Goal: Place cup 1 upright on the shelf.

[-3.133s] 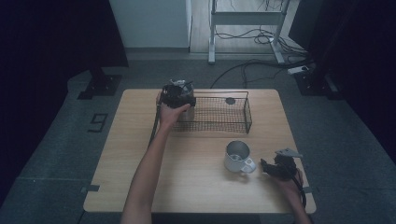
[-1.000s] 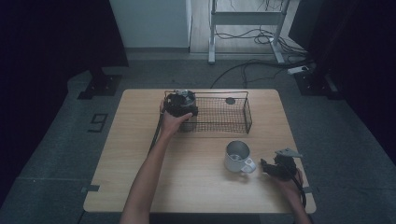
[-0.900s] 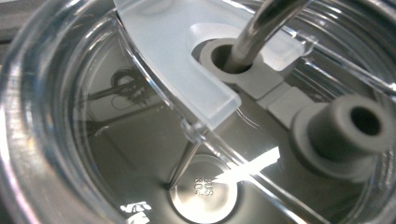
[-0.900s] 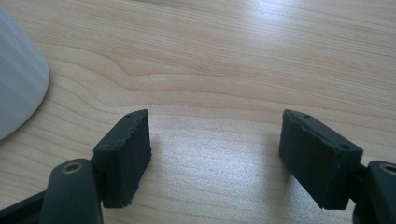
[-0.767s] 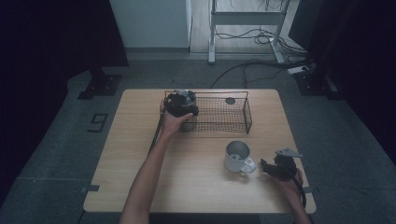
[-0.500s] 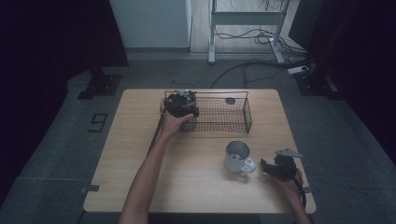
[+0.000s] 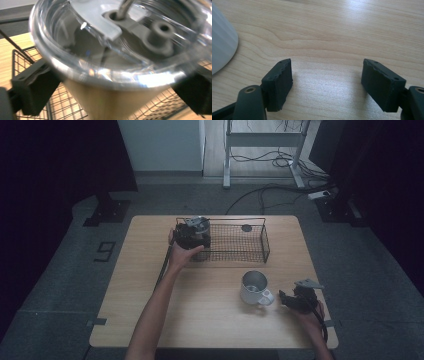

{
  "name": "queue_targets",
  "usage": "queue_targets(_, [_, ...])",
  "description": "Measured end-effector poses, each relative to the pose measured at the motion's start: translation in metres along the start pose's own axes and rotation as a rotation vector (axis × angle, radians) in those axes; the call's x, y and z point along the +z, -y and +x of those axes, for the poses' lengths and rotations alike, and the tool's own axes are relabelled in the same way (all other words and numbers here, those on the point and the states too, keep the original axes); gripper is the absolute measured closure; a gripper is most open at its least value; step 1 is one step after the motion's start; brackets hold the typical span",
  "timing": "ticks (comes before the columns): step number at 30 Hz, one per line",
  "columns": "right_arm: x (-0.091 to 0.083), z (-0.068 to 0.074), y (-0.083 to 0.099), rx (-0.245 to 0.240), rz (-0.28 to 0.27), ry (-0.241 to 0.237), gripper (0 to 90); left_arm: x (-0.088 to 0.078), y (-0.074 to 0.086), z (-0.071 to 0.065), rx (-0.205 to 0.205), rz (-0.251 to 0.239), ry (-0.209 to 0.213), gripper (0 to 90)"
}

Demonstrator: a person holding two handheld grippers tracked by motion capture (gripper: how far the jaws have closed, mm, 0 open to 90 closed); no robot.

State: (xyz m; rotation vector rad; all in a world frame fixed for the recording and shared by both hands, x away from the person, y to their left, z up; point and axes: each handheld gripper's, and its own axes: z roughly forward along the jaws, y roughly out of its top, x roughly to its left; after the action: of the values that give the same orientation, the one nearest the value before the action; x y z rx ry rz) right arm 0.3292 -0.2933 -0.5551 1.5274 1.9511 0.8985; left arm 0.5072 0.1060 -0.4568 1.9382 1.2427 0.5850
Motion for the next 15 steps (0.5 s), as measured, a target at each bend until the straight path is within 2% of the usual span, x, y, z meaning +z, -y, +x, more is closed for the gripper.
queue_targets(3, [0.0, 0.0, 0.0, 0.0, 0.0, 0.0, 24.8, -0.003, 0.0, 0.0, 0.005, -0.001, -0.005, 0.4])
queue_targets(14, [0.0, 0.0, 0.0, 0.001, 0.0, 0.0, 24.8, -0.016, 0.006, 0.0, 0.02, -0.024, 0.02, 0.4])
queue_targets(15, [0.0, 0.0, 0.0, 0.001, 0.0, 0.0, 24.8, -0.018, 0.007, 0.0, 0.012, -0.027, 0.02, 0.3])
